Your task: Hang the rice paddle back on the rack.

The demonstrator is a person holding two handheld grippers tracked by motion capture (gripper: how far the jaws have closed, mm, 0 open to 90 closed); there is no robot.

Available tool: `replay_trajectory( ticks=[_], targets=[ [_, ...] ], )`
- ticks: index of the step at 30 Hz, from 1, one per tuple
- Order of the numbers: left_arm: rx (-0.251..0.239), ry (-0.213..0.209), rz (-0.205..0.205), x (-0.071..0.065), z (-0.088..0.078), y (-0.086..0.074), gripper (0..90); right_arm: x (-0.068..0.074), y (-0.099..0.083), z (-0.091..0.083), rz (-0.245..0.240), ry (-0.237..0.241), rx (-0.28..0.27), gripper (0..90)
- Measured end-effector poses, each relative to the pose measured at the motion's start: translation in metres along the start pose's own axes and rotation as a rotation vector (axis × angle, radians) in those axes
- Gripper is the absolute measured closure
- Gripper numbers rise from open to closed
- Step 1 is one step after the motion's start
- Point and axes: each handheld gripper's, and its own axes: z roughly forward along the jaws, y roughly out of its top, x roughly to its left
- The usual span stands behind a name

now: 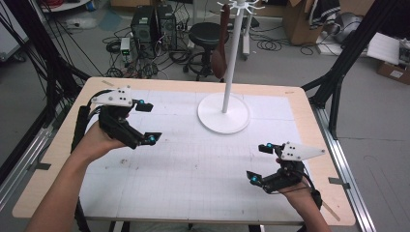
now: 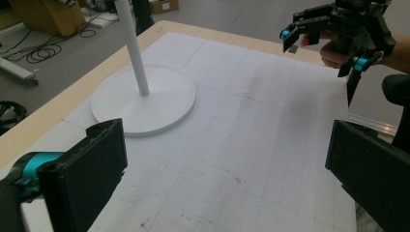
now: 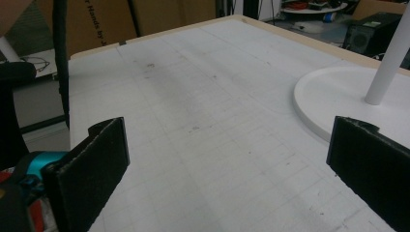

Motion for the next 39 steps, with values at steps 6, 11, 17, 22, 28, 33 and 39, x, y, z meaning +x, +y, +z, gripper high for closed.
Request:
replay_trajectory(
  ticks=[6,11,17,22,28,33,39],
  targets=[
    [-0.006,0.01,-0.006,-0.003,-0.001,-0.015,1.7,-0.001,0.001,0.001,0.002,-0.001,-0.006,0.4],
    [-0.015,0.019,-0.018,-0.006,-0.003,-0.028,1.7,-0.001,0.002,0.001,-0.001,0.001,-0.009,0.4],
    [-0.031,0.008,-0.03,-0.009,-0.006,-0.041,1.7,-0.001,0.002,0.001,-0.006,-0.005,-0.008,0.4],
    [-0.038,0.015,-0.042,-0.008,-0.009,-0.05,1.7,0.001,0.003,0.002,-0.007,-0.007,-0.005,0.4],
    [-0.044,0.014,-0.055,-0.008,-0.01,-0.06,1.7,0.001,0.003,0.002,-0.003,-0.006,-0.007,0.4],
    [-0.047,0.005,-0.056,-0.009,-0.008,-0.068,1.7,0.001,0.003,0.001,-0.008,-0.008,-0.01,0.4],
    [-0.048,-0.008,-0.047,-0.012,-0.007,-0.075,1.7,0.001,0.003,0.001,-0.005,-0.008,-0.006,0.4]
  ],
)
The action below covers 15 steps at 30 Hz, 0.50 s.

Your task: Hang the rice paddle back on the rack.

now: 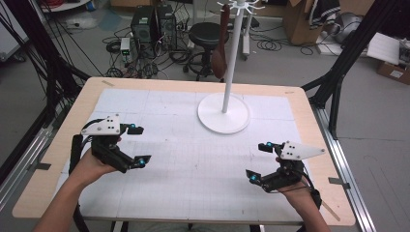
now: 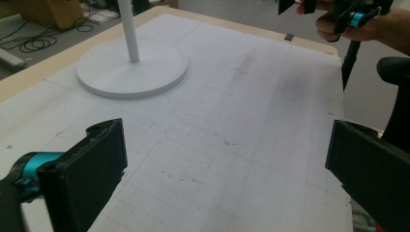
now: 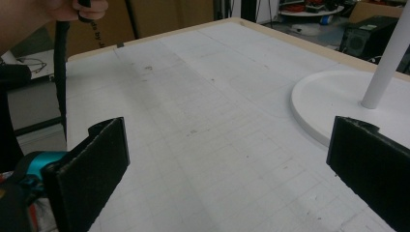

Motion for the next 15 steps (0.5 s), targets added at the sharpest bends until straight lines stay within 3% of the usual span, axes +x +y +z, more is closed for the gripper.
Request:
replay_trajectory(
  ticks=[6,15],
  targets=[
    [-0.011,-0.007,-0.006,0.0,-0.002,-0.008,1.7,0.0,0.0,-0.001,0.001,-0.003,-0.002,0.4],
    [-0.011,0.024,-0.013,0.0,-0.002,-0.016,1.7,0.0,0.0,-0.001,0.003,-0.005,-0.005,0.4]
  ],
)
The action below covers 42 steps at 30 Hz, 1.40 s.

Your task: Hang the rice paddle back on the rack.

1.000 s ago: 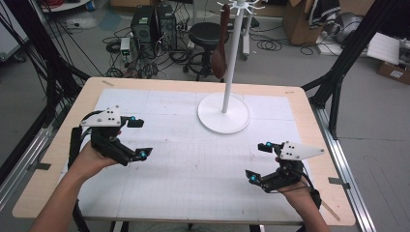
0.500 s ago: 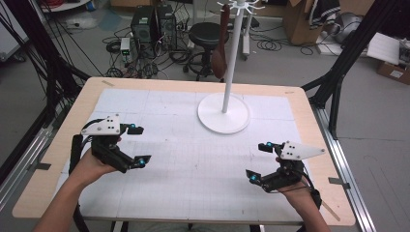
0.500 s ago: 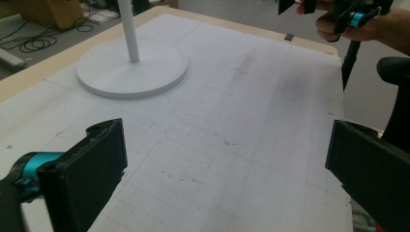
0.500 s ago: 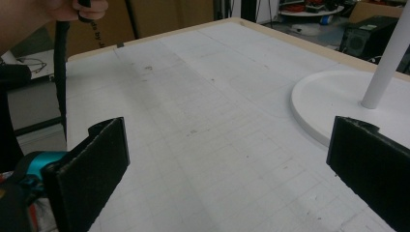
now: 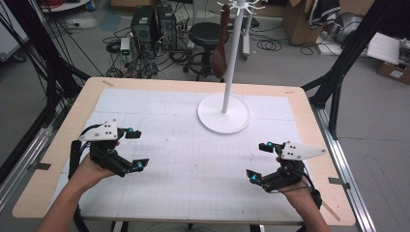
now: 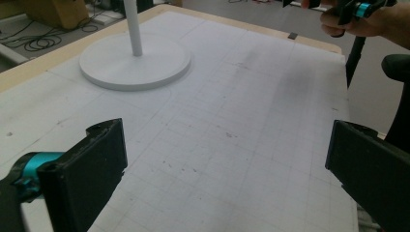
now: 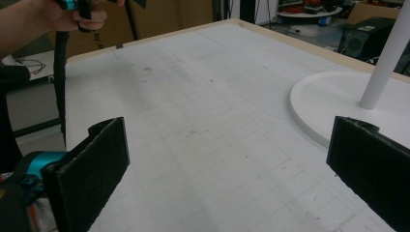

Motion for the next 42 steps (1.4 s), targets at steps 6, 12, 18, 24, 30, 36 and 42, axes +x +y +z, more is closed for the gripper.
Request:
replay_trajectory(
  ticks=[6,12,18,24,30,36,42],
  targets=[
    [-0.008,0.009,-0.001,0.001,-0.002,-0.001,1.7,0.0,0.0,0.0,-0.001,-0.003,0.0,0.4],
    [-0.005,0.024,0.002,0.0,-0.001,-0.003,1.7,0.0,-0.001,0.0,-0.009,-0.005,0.002,0.4],
    [-0.004,0.035,-0.014,0.001,-0.001,-0.009,1.7,-0.001,-0.001,0.0,-0.005,-0.007,-0.001,0.4],
    [-0.01,0.035,-0.008,0.0,-0.002,-0.009,1.7,-0.001,-0.001,0.0,-0.001,-0.014,-0.001,0.4],
    [-0.015,0.045,-0.006,-0.001,-0.003,-0.011,1.7,-0.001,-0.001,-0.001,-0.001,-0.011,-0.001,0.4],
    [-0.026,0.061,-0.009,-0.004,-0.006,-0.018,1.7,-0.002,-0.001,-0.001,0.005,-0.016,0.0,0.4],
    [-0.03,0.068,-0.007,-0.004,-0.005,-0.021,1.7,-0.002,-0.002,-0.001,0.005,-0.017,-0.001,0.4]
  ],
)
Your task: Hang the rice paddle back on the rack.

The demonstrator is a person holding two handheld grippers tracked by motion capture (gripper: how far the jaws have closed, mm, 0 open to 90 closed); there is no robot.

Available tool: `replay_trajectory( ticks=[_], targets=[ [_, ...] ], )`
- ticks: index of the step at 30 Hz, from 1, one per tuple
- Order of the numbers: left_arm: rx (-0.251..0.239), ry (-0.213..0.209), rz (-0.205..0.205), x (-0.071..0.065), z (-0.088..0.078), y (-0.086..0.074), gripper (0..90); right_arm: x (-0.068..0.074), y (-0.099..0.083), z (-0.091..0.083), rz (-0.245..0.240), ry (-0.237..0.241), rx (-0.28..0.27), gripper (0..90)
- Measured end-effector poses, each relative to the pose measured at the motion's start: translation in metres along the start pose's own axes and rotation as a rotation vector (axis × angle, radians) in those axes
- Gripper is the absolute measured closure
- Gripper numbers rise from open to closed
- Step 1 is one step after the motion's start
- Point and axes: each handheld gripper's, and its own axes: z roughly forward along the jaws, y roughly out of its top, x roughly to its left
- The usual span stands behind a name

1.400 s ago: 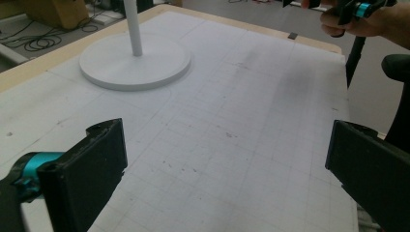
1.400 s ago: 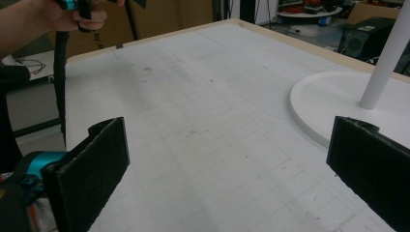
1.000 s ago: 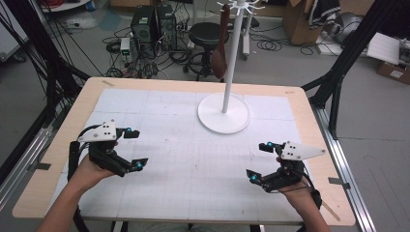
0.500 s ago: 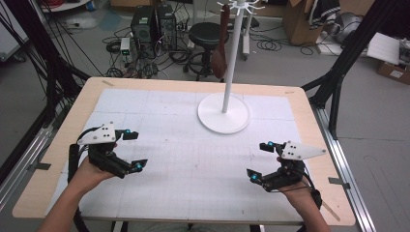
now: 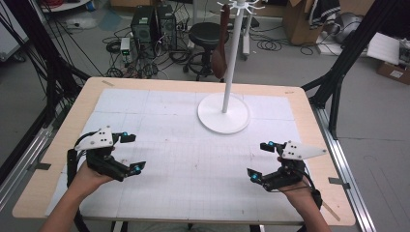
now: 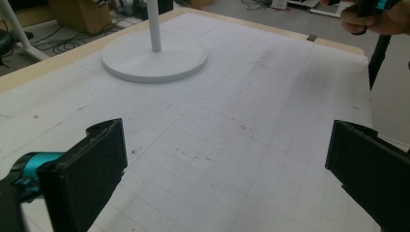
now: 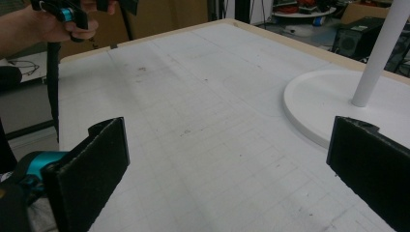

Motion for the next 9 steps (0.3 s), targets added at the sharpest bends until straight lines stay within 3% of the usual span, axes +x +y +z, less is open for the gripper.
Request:
replay_trajectory(
  ticks=[9],
  targets=[
    [0.003,-0.001,0.005,-0.0013,0.0016,-0.001,1.7,-0.0011,-0.0005,0.0001,-0.001,-0.004,-0.004,0.4]
  ],
)
